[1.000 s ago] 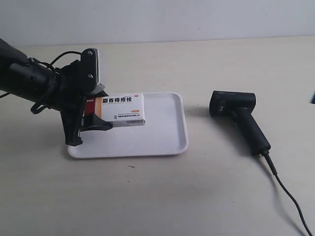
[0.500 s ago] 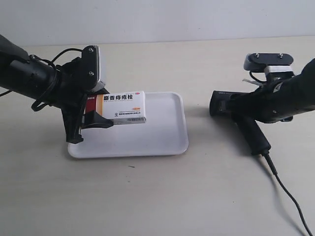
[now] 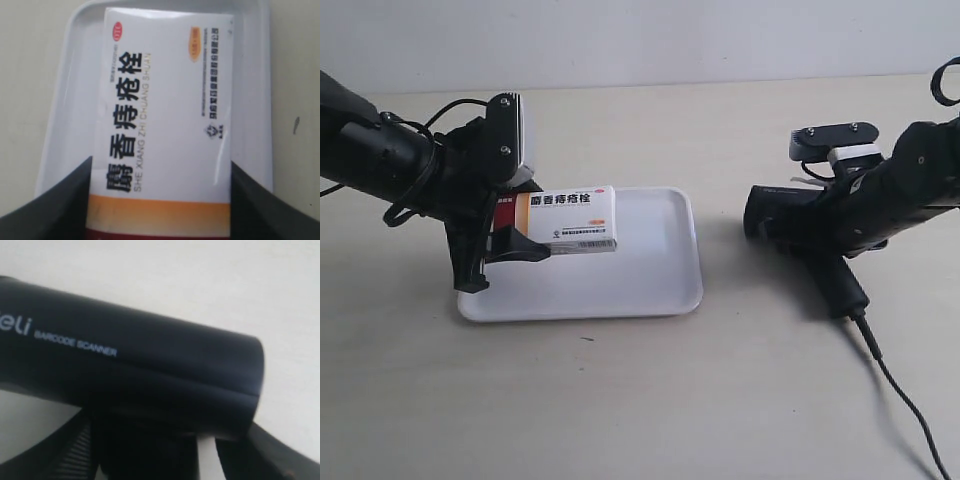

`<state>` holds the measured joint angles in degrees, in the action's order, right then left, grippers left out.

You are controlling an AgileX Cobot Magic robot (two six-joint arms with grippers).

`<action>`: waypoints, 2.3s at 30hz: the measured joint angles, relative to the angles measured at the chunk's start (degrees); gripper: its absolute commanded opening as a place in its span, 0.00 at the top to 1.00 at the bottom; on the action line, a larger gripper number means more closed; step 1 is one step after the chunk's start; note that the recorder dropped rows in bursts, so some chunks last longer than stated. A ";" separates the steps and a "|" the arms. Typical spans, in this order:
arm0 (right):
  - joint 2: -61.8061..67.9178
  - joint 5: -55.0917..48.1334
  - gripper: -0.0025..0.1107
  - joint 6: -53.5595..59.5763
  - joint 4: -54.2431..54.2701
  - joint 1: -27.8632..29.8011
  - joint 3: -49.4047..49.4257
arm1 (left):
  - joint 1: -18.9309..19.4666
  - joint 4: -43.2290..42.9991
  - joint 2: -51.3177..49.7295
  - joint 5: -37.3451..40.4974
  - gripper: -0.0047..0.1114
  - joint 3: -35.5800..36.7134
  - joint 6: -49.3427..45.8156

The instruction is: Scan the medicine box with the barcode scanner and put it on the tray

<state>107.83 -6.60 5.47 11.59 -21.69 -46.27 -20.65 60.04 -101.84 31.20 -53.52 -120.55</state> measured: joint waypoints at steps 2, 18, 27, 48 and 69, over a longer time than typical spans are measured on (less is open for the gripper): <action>-1.14 -2.30 0.98 0.37 -0.82 0.00 0.00 | 0.00 0.00 0.00 0.00 0.96 0.00 0.00; -13.10 -7.93 0.98 -0.68 -12.10 -4.87 2.66 | 1.57 -0.66 0.00 2.21 0.96 0.00 2.04; -9.89 -0.91 0.98 -8.91 -17.24 -1.26 2.66 | 2.99 5.59 -5.80 -0.35 0.96 -0.22 0.90; -1.73 3.32 0.40 -13.61 -17.24 -0.52 2.66 | 2.99 14.56 -11.76 -0.72 0.05 -2.39 1.88; -22.44 -12.86 0.91 -12.98 -17.75 -0.52 -1.59 | 4.04 10.97 5.33 1.51 0.94 -2.29 16.06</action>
<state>85.39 -19.46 -7.50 -6.15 -22.21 -47.86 -16.62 71.02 -96.51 32.71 -55.81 -104.49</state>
